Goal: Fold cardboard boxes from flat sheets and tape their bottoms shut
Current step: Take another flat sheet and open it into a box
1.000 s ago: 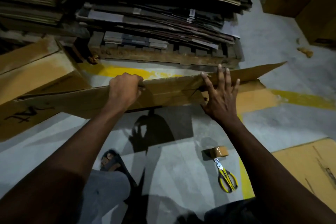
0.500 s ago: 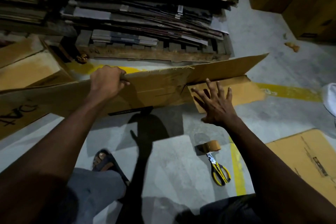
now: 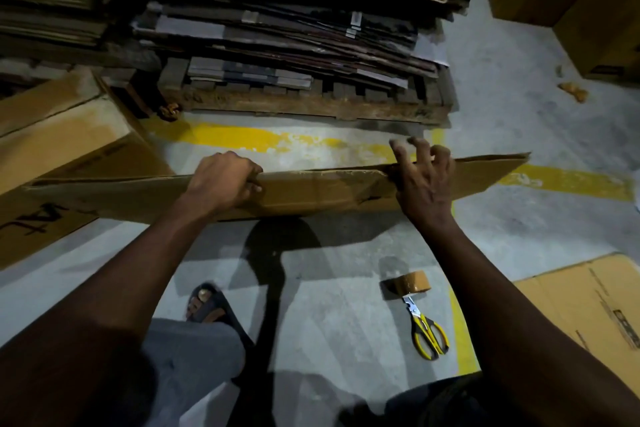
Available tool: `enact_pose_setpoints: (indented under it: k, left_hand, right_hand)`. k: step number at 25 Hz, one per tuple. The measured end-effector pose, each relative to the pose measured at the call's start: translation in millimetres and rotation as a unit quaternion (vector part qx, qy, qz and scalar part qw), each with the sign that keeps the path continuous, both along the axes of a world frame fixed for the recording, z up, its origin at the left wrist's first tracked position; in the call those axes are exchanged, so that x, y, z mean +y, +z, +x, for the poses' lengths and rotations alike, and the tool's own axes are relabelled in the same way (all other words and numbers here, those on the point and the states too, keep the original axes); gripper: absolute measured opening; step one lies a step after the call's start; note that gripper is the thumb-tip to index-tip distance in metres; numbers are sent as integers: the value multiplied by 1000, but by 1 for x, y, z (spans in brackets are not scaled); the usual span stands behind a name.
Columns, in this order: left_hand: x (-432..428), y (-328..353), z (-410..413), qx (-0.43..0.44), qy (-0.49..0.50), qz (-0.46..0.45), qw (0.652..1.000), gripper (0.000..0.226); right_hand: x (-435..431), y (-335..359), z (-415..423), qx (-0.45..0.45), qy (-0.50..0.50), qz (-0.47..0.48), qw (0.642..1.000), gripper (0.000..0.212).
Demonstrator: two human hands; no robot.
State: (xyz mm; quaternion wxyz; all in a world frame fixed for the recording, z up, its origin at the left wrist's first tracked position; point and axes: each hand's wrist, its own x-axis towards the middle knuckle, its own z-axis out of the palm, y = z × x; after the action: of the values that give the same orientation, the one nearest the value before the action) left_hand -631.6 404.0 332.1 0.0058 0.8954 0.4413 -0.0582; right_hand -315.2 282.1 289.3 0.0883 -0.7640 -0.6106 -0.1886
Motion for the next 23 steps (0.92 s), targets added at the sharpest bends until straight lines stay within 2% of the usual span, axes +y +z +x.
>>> enact_pose_setpoints:
  k: [2,7,11,13,18,23]
  left_hand:
    - [-2,-6,3,12,-9,-16,1000,19]
    - [-6,-32,6,25,0,-67,997,26]
    - [-7,-50,2,19,6,-127,992,21]
    - [-7,-52,3,6,5,-128,992,19]
    - [-4,-48,15,-37,27,-87,995,21]
    - [-8,-44,23,-70,24,-116,990,17]
  right_hand:
    - [4,-3,-6,-10,31,-50,998,30]
    - [10,-16,-17,18,51,-189,980,28]
    - [8,-27,-18,-23,15,-182,983,20]
    - [11,-32,-19,-14,7,-164,986,19]
    - [16,-36,-28,86,45,-114,989,51]
    - [13,-40,-50,109,96,-99,985,71]
